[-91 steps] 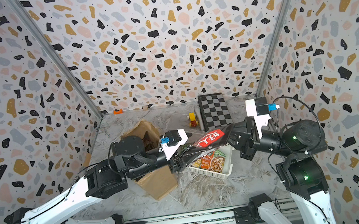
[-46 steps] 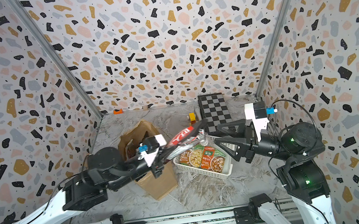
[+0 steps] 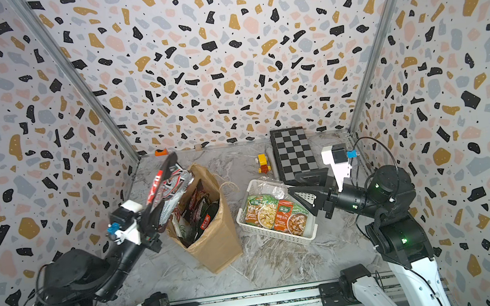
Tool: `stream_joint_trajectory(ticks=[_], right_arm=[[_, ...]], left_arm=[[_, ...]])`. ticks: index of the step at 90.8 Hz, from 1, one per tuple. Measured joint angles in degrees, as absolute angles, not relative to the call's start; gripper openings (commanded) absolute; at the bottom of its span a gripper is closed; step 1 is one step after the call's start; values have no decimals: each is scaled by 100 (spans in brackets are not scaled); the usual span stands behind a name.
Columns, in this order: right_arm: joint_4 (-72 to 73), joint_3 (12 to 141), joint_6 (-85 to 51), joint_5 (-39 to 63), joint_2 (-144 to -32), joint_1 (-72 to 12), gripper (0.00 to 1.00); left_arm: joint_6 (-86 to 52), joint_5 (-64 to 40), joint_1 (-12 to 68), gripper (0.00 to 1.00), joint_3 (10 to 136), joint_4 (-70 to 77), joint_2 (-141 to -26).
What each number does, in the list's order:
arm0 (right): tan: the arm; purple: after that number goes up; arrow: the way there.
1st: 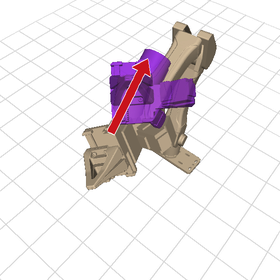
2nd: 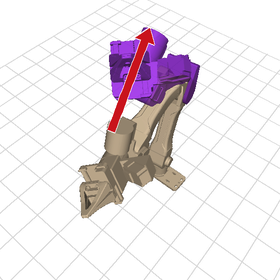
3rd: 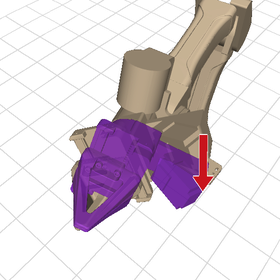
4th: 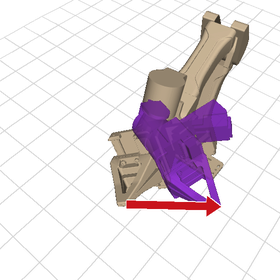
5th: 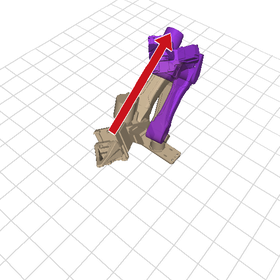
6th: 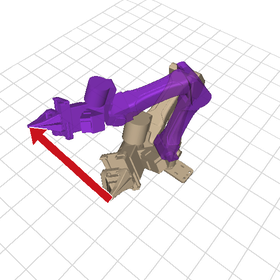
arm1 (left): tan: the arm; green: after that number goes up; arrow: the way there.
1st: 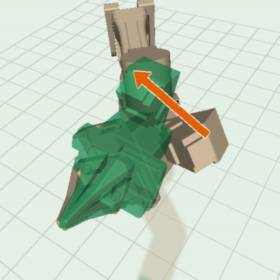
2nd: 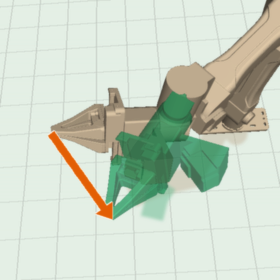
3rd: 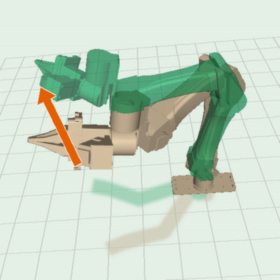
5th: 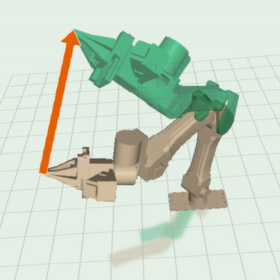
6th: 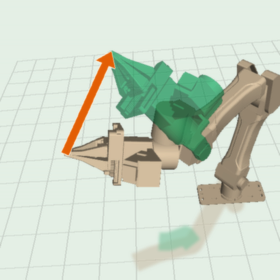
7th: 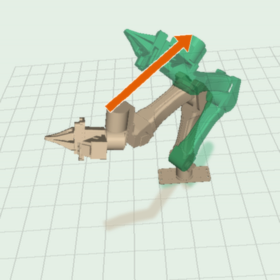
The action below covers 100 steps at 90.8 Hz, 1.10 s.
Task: Place the condiment packets inside the bag
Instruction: Place the condiment packet in the paper bag.
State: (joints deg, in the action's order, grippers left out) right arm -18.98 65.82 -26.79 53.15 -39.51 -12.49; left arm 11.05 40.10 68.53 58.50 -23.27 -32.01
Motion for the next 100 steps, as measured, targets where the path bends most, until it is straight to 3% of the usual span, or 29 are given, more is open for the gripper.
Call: stream_joint_trajectory(ticks=[23, 55, 78, 84, 100], right_arm=[[-2064, 6560, -2628, 5179, -3756, -1249, 65], [-2287, 6405, -2495, 4947, -3625, -1249, 65], [-2471, 6399, -2270, 4858, -3625, -1249, 65], [-2491, 6379, -2244, 4838, -3625, -1249, 65], [-2534, 6351, -2167, 4821, -3632, -1249, 65]], left_arm=[[521, 3524, 6567, 0, 5658, -2626, -3837], [-701, 1441, 4486, 0, 5295, -2545, -4178], [-1249, 895, 4274, 0, 4602, -2379, -4021], [-1337, 904, 4274, 26, 4407, -2287, -3972], [-1487, 1020, 4261, 49, 4189, -2036, -3778]])
